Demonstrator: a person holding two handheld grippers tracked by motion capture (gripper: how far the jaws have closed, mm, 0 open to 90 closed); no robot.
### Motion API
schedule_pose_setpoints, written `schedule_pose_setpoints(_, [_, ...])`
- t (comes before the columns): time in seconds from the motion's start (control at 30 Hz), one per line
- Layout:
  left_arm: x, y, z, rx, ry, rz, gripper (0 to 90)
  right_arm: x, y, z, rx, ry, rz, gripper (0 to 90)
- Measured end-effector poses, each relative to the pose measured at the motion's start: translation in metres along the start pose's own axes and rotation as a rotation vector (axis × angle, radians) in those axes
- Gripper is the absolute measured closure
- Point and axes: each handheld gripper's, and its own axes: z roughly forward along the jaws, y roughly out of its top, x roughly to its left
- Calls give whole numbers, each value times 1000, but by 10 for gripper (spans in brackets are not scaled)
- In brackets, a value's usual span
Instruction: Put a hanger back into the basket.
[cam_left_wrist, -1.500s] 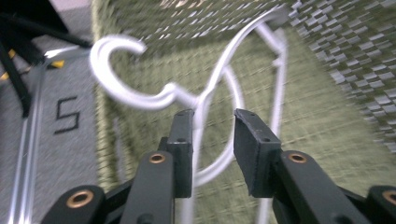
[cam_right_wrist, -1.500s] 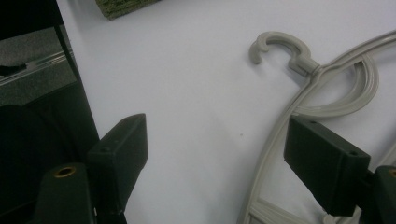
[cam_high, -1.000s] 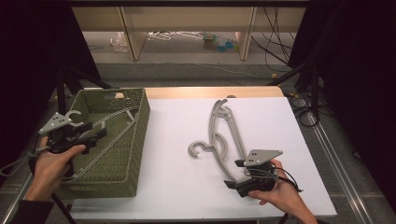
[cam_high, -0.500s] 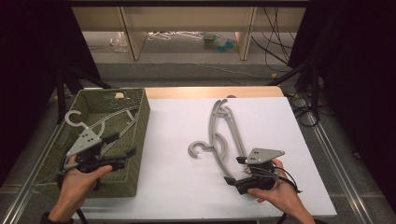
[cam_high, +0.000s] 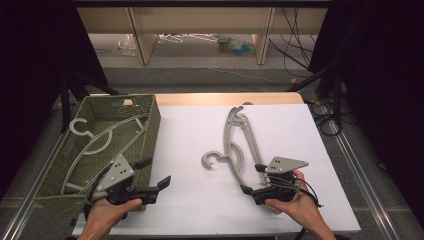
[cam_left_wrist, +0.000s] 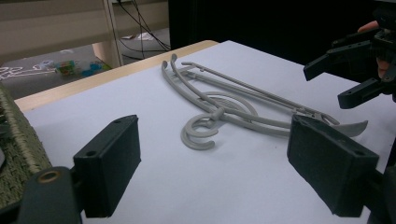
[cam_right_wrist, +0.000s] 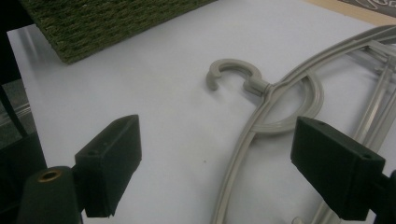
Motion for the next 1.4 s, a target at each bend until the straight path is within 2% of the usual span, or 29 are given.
schedule_pose_setpoints(0.07, [-2, -5, 1, -9, 5, 13, 170, 1, 0, 0, 4, 5, 4, 173])
schedule_pose_setpoints(0.1, [-4, -7, 2, -9, 0, 9, 170, 1, 0, 0, 4, 5, 4, 173])
schedule_pose_setpoints(0.13, [-5, -8, 2, -12, -9, 24, 168, 1, 0, 0, 4, 4, 3, 172])
schedule_pose_setpoints(0.17, [-7, -10, 3, -28, -16, 4, 167, 1, 0, 0, 3, 4, 5, 172])
schedule_pose_setpoints(0.2, [-9, -11, 2, -24, -8, 16, 167, 1, 0, 0, 2, 7, 3, 172])
schedule_pose_setpoints(0.23, [-10, -12, 3, -24, -22, 35, 167, 1, 0, 0, 2, 8, 5, 172])
schedule_pose_setpoints(0.27, [-14, -14, 4, -20, -30, 17, 166, 0, 0, 1, 1, 7, 3, 172])
schedule_pose_setpoints(0.33, [-17, -16, 6, -27, -37, 60, 166, 0, -1, 1, 6, 7, 3, 172])
schedule_pose_setpoints(0.4, [-20, -20, 8, -18, -54, 46, 160, 0, -1, 1, 4, -1, -8, 172])
schedule_pose_setpoints(0.5, [-24, -24, 11, 1, -64, 55, 160, 0, -2, 3, 17, 14, 2, 172])
schedule_pose_setpoints(0.57, [-27, -28, 14, 12, -83, 51, 160, 0, -3, 4, 20, 1, -2, 173])
schedule_pose_setpoints(0.67, [-30, -31, 15, 22, -81, 50, 161, -2, -3, 6, 26, -6, -1, 174])
schedule_pose_setpoints(0.73, [-29, -33, 16, 20, -79, 72, 161, -2, -3, 6, 36, -14, 0, 181])
schedule_pose_setpoints(0.8, [-30, -36, 17, 17, -75, 70, 161, -3, -2, 8, 41, -24, -7, 182])
schedule_pose_setpoints(0.87, [-32, -39, 17, 32, -77, 70, 161, -4, -1, 12, 58, -37, -7, 169])
schedule_pose_setpoints(0.9, [-33, -40, 17, 39, -78, 84, 161, -4, -1, 15, 81, -38, -2, 161])
schedule_pose_setpoints(0.97, [-35, -42, 19, 40, -94, 75, 161, -5, 0, 23, 123, -31, -29, 164])
schedule_pose_setpoints(1.07, [-36, -43, 19, 50, -90, 93, 161, -5, 1, 30, 132, -38, -28, 163])
schedule_pose_setpoints(1.1, [-36, -44, 19, 52, -91, 89, 162, -6, 2, 31, 163, -35, -27, 164])
schedule_pose_setpoints(1.13, [-35, -44, 19, 55, -86, 89, 162, -8, 3, 39, 183, -53, -22, 179])
schedule_pose_setpoints(1.17, [-35, -44, 18, 59, -83, 90, 162, -8, 3, 39, 183, -53, -22, 179])
schedule_pose_setpoints(1.2, [-35, -44, 19, 50, -85, 78, 161, -10, 4, 42, 219, -43, -16, 187])
schedule_pose_setpoints(1.27, [-34, -43, 18, 51, -81, 90, 162, -14, 6, 52, 261, -47, 14, 217])
schedule_pose_setpoints(1.33, [-34, -43, 18, 56, -83, 85, 162, -19, 4, 62, 283, -55, 6, 256])
schedule_pose_setpoints(1.37, [-34, -43, 18, 56, -84, 83, 162, -20, 5, 64, 319, -47, 32, 279])
schedule_pose_setpoints(1.4, [-34, -44, 19, 54, -86, 82, 162, -21, 5, 67, 338, -46, 37, 311])
